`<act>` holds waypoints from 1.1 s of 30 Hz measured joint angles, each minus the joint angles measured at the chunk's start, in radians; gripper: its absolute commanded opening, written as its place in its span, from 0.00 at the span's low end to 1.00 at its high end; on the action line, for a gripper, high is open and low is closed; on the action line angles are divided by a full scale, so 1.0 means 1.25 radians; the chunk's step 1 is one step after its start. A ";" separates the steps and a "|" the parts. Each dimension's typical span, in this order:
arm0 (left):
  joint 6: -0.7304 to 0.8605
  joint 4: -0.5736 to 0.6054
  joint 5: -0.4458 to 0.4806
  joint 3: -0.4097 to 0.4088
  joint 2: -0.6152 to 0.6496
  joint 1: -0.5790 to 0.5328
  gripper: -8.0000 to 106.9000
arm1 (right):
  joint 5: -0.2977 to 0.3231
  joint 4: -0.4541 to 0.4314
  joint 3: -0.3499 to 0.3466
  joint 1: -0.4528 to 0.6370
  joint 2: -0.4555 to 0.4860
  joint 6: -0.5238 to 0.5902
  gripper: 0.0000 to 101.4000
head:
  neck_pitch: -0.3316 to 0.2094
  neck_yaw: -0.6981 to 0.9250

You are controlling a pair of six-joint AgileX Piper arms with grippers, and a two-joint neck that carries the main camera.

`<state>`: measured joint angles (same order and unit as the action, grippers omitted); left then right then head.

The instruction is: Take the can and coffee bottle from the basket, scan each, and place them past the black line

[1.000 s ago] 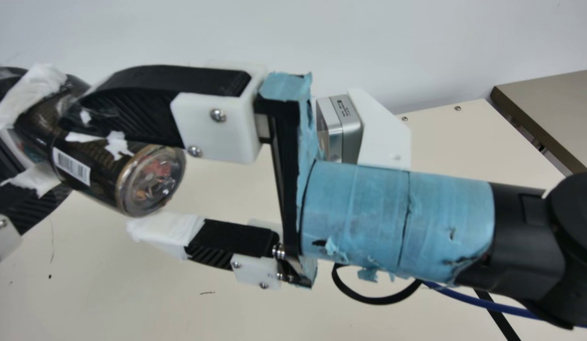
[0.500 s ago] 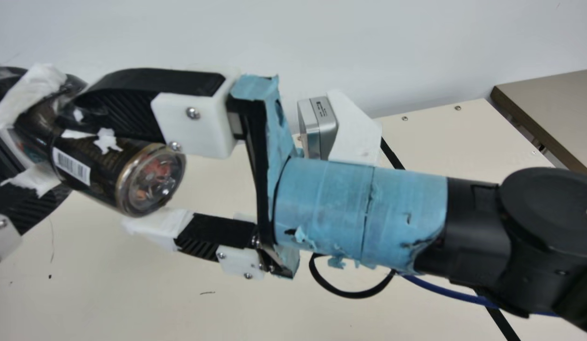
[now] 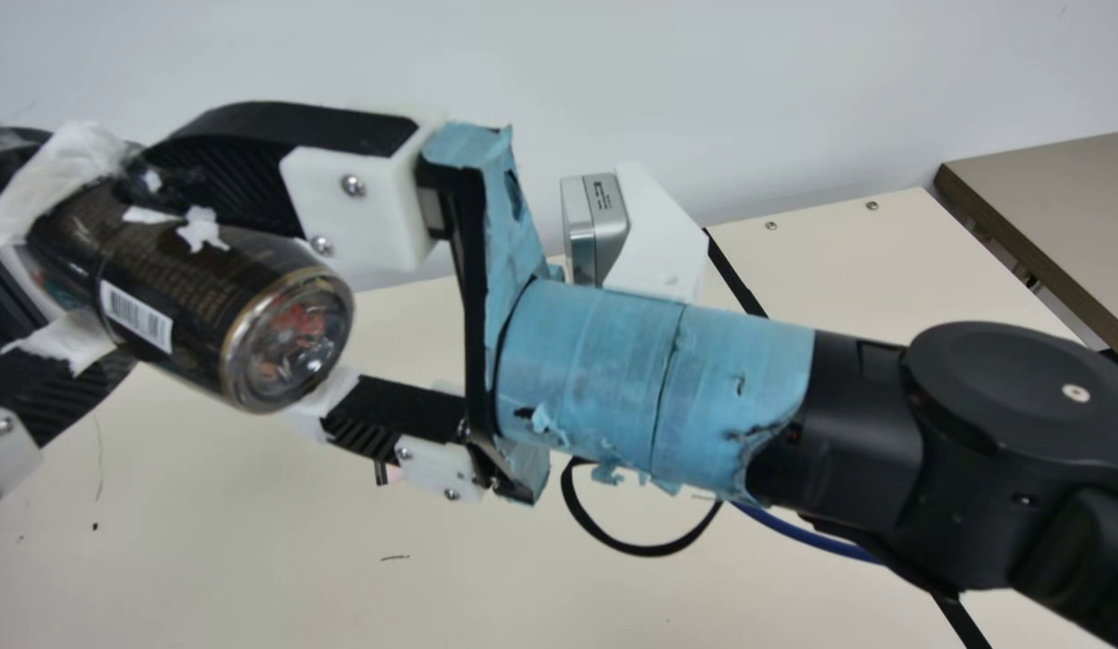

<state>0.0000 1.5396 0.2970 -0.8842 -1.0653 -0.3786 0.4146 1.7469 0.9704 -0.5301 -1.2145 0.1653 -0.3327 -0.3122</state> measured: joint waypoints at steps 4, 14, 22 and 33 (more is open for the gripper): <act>0.000 0.000 0.000 0.000 0.000 0.000 0.16 | -0.001 0.002 0.000 0.000 0.000 -0.001 1.00 | 0.000 0.000; 0.000 0.000 0.000 0.000 0.000 0.000 0.16 | -0.002 0.000 0.000 0.000 0.000 -0.001 1.00 | 0.000 0.000; 0.000 0.000 0.000 0.000 0.000 0.000 0.16 | -0.002 -0.001 0.000 0.000 0.000 -0.001 0.00 | 0.000 0.000; 0.000 0.000 0.000 0.000 0.000 0.000 0.85 | -0.002 -0.001 0.000 0.000 0.000 -0.001 0.00 | 0.000 0.000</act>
<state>0.0000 1.5396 0.2970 -0.8842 -1.0653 -0.3786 0.4123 1.7454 0.9704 -0.5301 -1.2145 0.1644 -0.3327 -0.3122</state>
